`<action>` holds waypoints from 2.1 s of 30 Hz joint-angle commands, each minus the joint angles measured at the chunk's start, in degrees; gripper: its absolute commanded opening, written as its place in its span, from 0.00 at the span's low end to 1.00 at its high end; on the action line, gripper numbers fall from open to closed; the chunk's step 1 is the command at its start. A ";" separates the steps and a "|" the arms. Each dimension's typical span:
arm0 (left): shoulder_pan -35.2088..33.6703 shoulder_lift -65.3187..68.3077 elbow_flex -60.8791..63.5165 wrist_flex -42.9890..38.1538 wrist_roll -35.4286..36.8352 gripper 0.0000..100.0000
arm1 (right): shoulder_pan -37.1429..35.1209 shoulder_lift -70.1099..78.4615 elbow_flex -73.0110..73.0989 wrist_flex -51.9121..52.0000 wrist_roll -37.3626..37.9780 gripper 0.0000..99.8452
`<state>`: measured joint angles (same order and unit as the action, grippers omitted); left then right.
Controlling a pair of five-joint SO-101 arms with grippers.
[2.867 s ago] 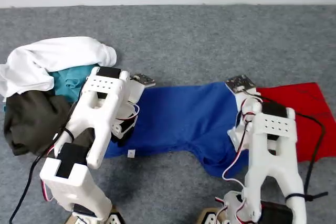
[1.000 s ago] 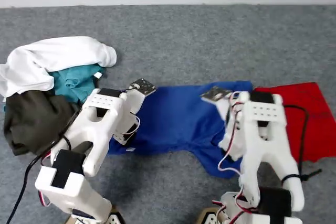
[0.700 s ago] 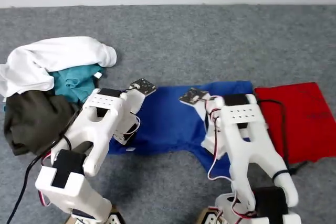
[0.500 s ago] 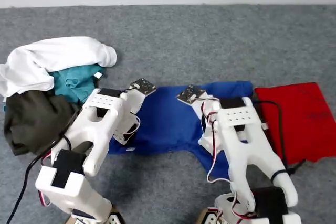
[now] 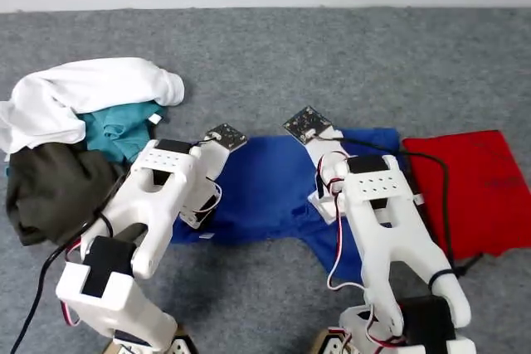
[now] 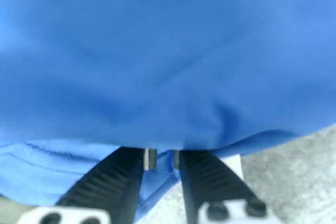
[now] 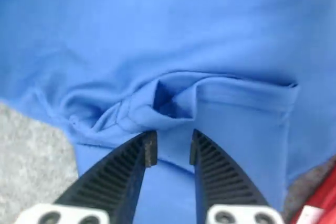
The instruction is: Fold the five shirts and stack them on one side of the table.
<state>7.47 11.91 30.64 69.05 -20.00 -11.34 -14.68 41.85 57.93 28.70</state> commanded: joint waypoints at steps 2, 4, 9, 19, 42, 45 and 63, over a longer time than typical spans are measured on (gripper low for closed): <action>0.62 0.70 -0.22 -4.40 0.53 0.07 | -0.75 -1.36 -2.11 -4.09 -0.70 0.11; 0.62 0.70 -0.13 -4.40 0.53 0.07 | -0.75 -0.84 -2.11 -5.58 -0.70 0.11; 0.62 0.70 -0.13 -4.40 0.53 0.07 | -0.75 5.14 -2.11 -9.01 -0.88 0.11; 0.62 0.70 -0.13 -4.40 0.53 0.07 | -4.70 9.63 -2.46 -12.97 -5.63 0.11; 0.53 0.70 -0.13 -4.40 0.53 0.07 | 26.24 -12.00 -2.02 27.03 6.77 0.11; 0.53 0.70 -0.13 -4.40 0.53 0.07 | 26.33 -12.00 -1.67 31.78 6.51 0.11; 0.35 0.79 1.10 -4.40 0.44 0.07 | 24.22 -12.00 15.65 5.14 0.79 0.11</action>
<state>7.56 11.82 31.60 68.00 -19.91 13.19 -25.93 57.23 66.02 29.67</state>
